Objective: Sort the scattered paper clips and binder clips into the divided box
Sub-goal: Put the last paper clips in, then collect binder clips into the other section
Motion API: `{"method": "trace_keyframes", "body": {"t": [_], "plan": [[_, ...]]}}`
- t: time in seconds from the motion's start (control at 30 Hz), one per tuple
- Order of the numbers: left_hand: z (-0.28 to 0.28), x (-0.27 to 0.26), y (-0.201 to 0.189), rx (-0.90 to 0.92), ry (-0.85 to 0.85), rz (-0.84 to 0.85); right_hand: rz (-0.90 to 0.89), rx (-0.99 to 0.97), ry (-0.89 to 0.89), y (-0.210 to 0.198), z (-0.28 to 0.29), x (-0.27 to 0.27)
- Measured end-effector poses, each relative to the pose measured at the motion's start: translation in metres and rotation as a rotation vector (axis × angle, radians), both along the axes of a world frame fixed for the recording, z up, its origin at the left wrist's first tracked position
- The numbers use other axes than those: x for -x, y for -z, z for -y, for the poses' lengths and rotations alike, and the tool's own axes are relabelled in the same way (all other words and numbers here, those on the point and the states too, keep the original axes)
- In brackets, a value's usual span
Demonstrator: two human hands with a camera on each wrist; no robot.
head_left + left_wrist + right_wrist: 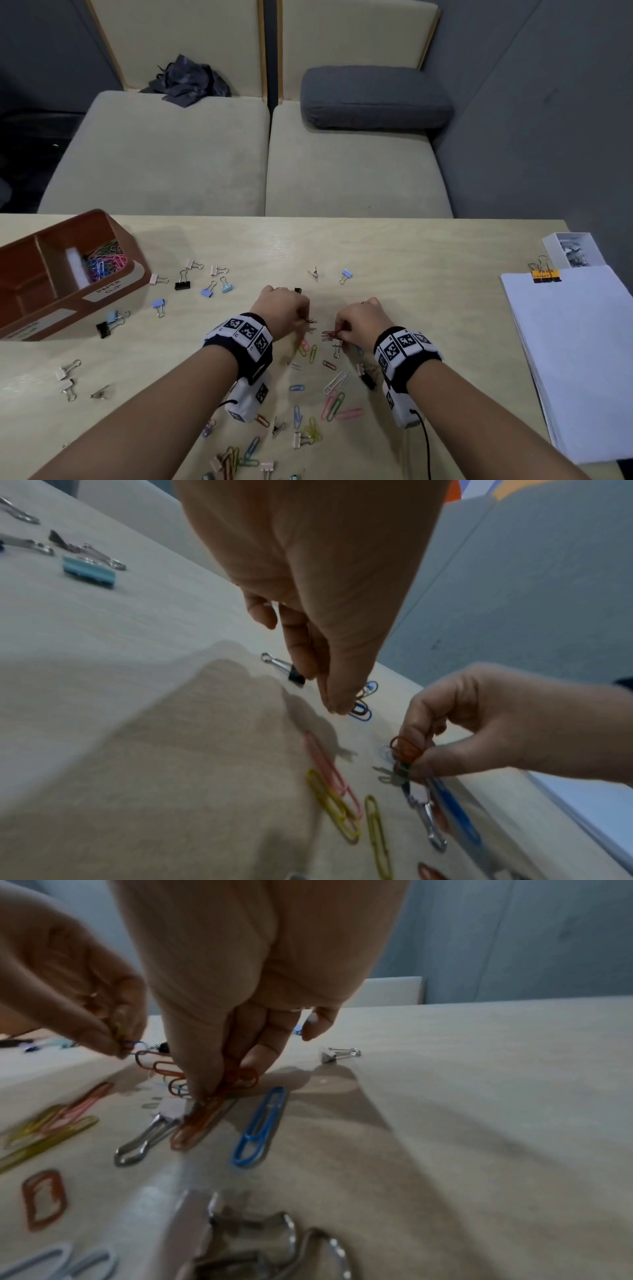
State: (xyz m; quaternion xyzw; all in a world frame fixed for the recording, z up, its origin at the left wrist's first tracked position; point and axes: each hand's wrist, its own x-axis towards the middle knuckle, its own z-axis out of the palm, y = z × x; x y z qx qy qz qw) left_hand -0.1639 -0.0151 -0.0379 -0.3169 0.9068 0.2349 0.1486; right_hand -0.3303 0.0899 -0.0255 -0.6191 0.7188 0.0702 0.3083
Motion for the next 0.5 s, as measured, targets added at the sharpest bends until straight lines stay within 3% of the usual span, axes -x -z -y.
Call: {"method": "trace_keyframes", "body": {"t": [0.17, 0.5], "plan": [[0.003, -0.009, -0.007, -0.138, -0.005, -0.079, 0.199, 0.095, 0.303, -0.001, -0.008, 0.016], [-0.015, 0.003, -0.003, 0.018, 0.169, 0.17, 0.186, -0.024, 0.452, -0.001, -0.051, 0.029]]}}
